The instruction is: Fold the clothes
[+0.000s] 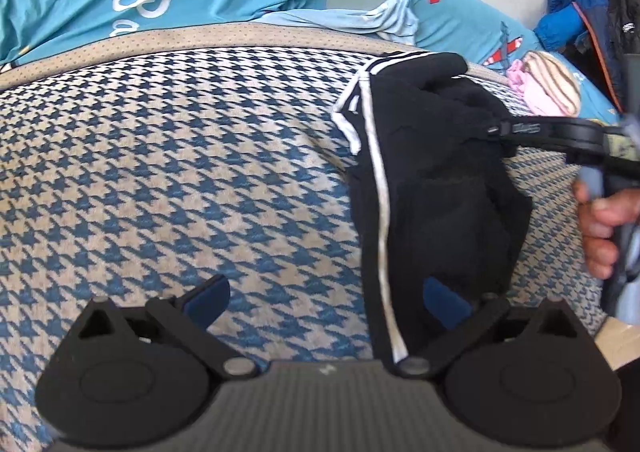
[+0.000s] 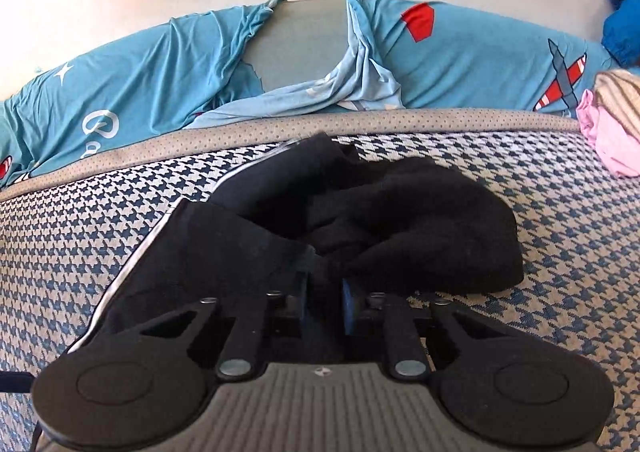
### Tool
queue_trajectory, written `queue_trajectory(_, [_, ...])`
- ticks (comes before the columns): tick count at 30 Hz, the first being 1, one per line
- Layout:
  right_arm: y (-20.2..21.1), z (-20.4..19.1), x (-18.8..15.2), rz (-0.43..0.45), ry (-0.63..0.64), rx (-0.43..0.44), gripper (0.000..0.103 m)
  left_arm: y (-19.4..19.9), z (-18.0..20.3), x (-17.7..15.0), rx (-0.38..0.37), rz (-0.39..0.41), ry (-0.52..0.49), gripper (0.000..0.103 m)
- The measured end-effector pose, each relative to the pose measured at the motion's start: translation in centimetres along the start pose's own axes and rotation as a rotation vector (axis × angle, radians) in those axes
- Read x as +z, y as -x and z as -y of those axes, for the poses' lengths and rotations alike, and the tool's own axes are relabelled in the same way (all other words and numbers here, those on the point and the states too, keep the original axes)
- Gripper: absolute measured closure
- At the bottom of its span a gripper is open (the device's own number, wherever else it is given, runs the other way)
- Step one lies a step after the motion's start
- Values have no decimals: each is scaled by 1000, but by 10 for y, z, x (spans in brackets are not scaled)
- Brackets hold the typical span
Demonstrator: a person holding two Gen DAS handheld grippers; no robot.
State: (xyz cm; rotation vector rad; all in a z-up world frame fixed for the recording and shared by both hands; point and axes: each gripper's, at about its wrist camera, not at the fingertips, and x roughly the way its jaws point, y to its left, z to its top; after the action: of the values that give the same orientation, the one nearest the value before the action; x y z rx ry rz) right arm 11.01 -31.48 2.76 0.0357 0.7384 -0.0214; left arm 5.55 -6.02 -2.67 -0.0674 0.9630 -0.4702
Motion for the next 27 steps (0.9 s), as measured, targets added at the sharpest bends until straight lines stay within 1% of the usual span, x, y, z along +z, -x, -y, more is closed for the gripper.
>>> queue_trajectory(4, [14, 1, 5, 37, -1, 3, 93, 0, -7, 1, 29, 7, 23, 0])
queue_trajectory(6, [23, 1, 7, 55, 10, 3, 94, -1, -10, 2, 44, 9, 38, 0])
queue_trajectory(8, [29, 2, 8, 66, 9, 25, 95, -2, -13, 3, 59, 10, 55, 0])
queue_trajectory(11, [37, 6, 7, 70, -4, 106, 96, 0, -18, 5, 67, 21, 74, 0])
queue_trajectory(14, [46, 4, 3, 66, 16, 166, 96, 1, -20, 6, 79, 29, 82, 0])
queue_trajectory(19, [62, -4, -7, 52, 55, 321, 96, 4, -23, 8, 95, 47, 99, 0])
queue_trajectory(22, [72, -16, -17, 53, 107, 386, 96, 6, -27, 11, 106, 62, 123, 0])
queue_trajectory(24, [76, -25, -24, 39, 123, 429, 96, 7, -32, 12, 119, 67, 144, 0])
queue_trajectory(27, [81, -38, -34, 25, 170, 457, 96, 9, -39, 14, 126, 76, 179, 0])
